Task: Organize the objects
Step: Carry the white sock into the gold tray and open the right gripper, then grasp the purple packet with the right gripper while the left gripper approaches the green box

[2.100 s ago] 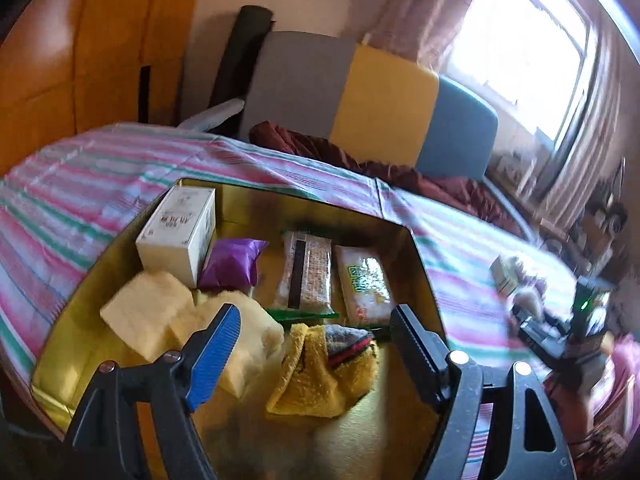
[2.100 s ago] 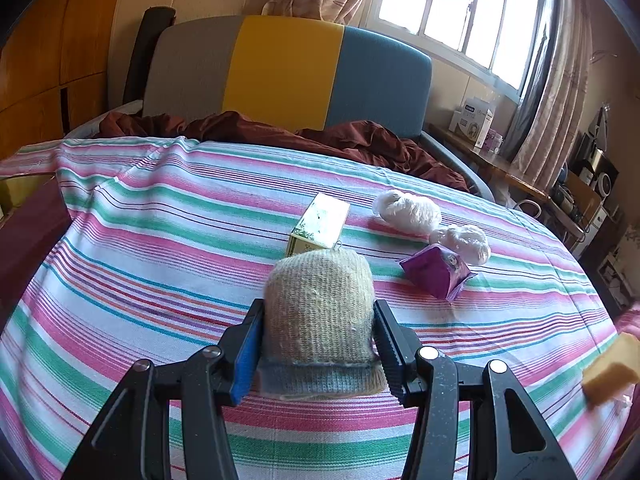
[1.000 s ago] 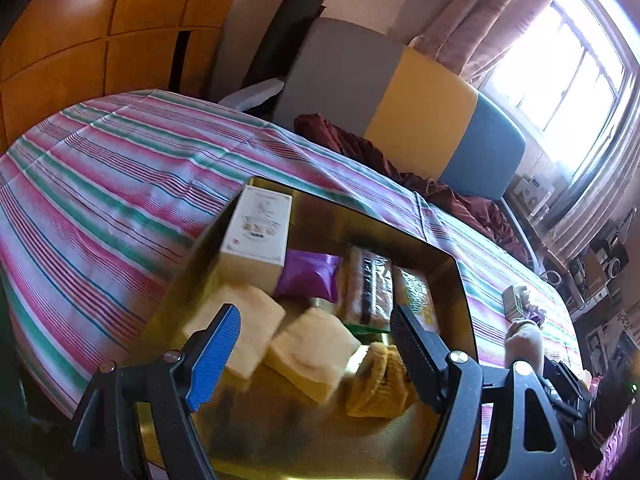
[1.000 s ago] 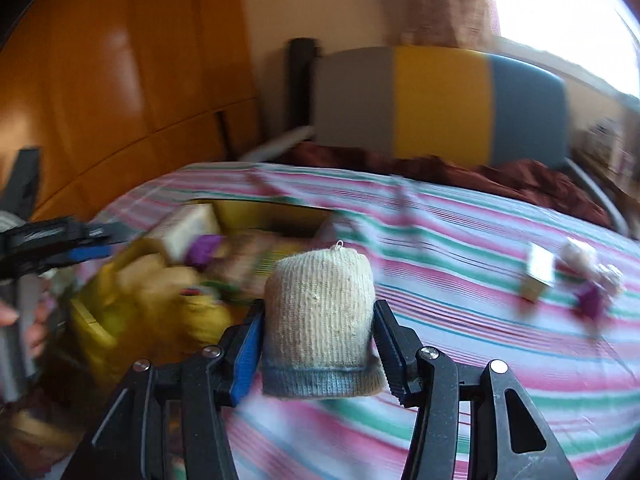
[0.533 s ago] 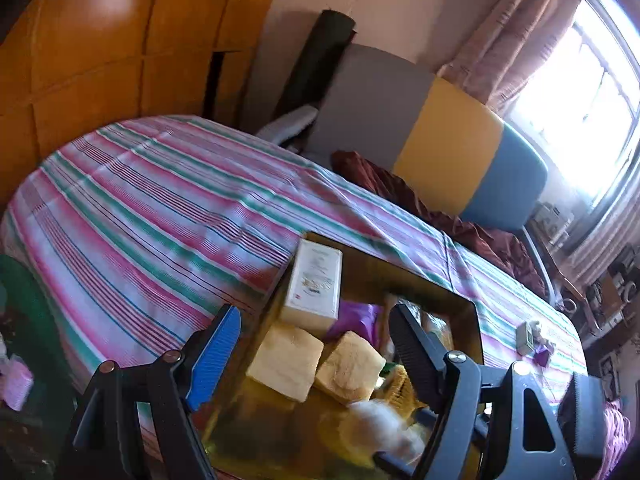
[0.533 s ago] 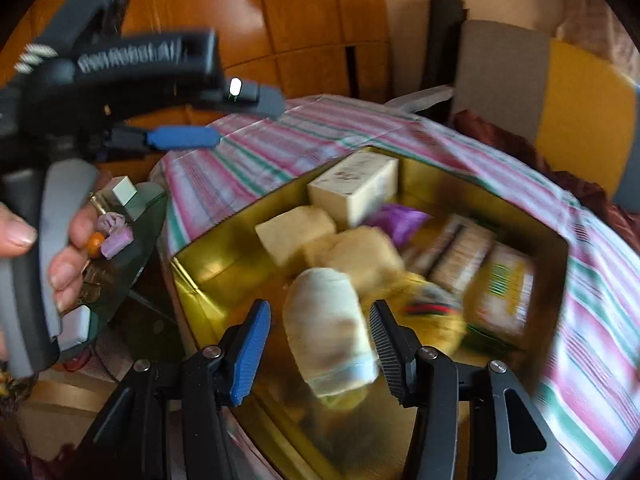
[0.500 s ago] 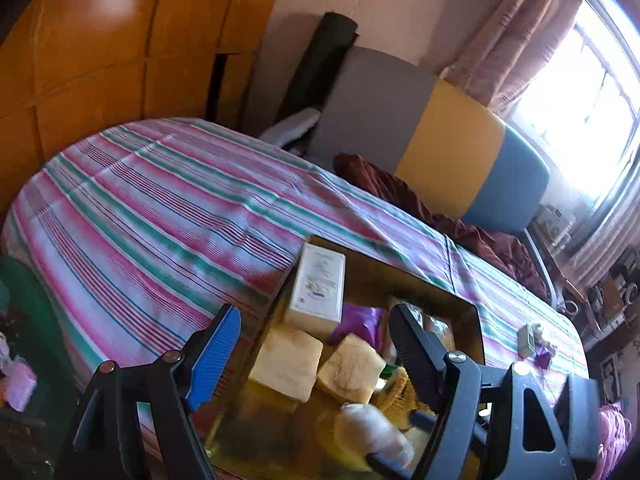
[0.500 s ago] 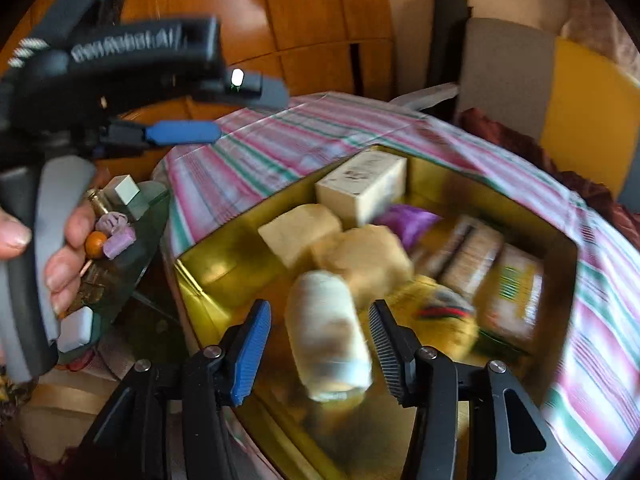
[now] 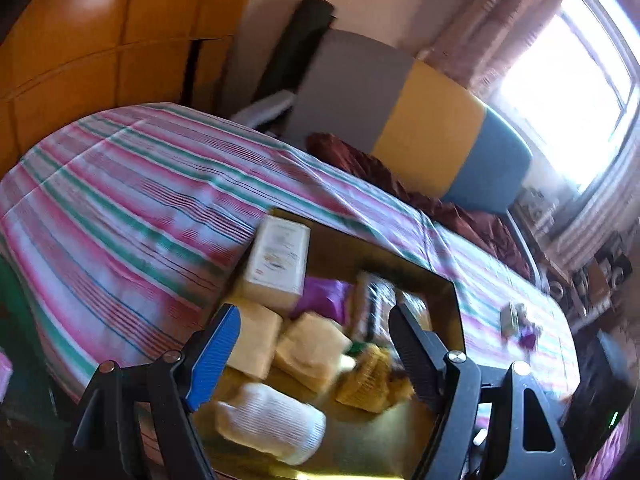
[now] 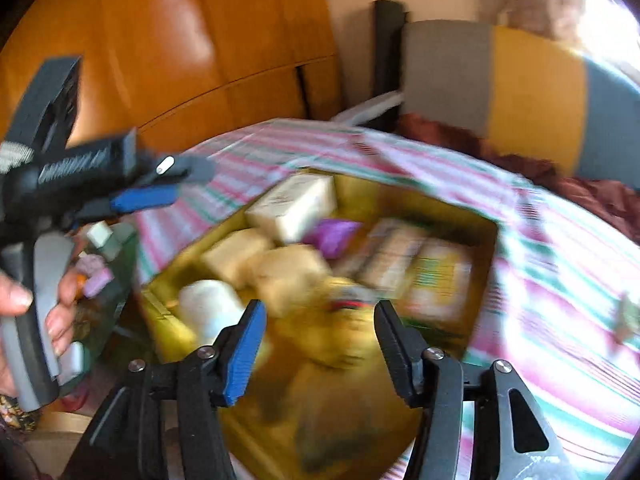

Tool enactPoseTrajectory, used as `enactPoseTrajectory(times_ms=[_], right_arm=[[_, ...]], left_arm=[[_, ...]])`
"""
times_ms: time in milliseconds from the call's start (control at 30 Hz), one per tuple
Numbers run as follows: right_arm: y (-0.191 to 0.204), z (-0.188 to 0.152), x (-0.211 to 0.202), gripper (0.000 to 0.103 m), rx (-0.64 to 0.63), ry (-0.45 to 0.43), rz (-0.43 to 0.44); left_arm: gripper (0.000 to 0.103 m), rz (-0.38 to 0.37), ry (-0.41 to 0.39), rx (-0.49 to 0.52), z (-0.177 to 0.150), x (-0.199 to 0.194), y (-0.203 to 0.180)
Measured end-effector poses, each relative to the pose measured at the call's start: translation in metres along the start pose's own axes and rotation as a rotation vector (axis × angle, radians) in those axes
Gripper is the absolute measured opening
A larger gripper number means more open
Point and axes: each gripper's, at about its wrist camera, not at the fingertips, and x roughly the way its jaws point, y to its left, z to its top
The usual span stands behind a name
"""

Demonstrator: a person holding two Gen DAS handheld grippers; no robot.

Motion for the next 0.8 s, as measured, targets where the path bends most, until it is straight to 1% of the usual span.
enactPoseTrajectory(times_ms=[100, 267, 400, 533, 667, 800], right_arm=[[-0.037, -0.007, -0.015, 0.058, 0.067, -0.01, -0.065], [-0.094, -0.025, -0.033, 0.058, 0.165, 0.004, -0.167], [-0.139, -0.045, -0.046, 0.058, 0.254, 0.016, -0.251], [-0.177, -0.067, -0.056, 0.058, 0.332, 0.033, -0.338], [-0.217, -0.091, -0.064, 0.06, 0.415, 0.05, -0.434], [-0.26, -0.11, -0.075, 0.064, 0.504, 0.042, -0.532]], left_arm=[[0.077, -0.033, 0.04, 0.044, -0.013, 0.011, -0.021], [0.077, -0.091, 0.106, 0.099, -0.034, 0.026, -0.058], [0.077, -0.125, 0.13, 0.161, -0.048, 0.033, -0.088], [0.077, -0.159, 0.126, 0.228, -0.06, 0.035, -0.119], [0.077, -0.219, 0.151, 0.306, -0.074, 0.04, -0.154], [0.077, -0.254, 0.177, 0.356, -0.085, 0.046, -0.18]])
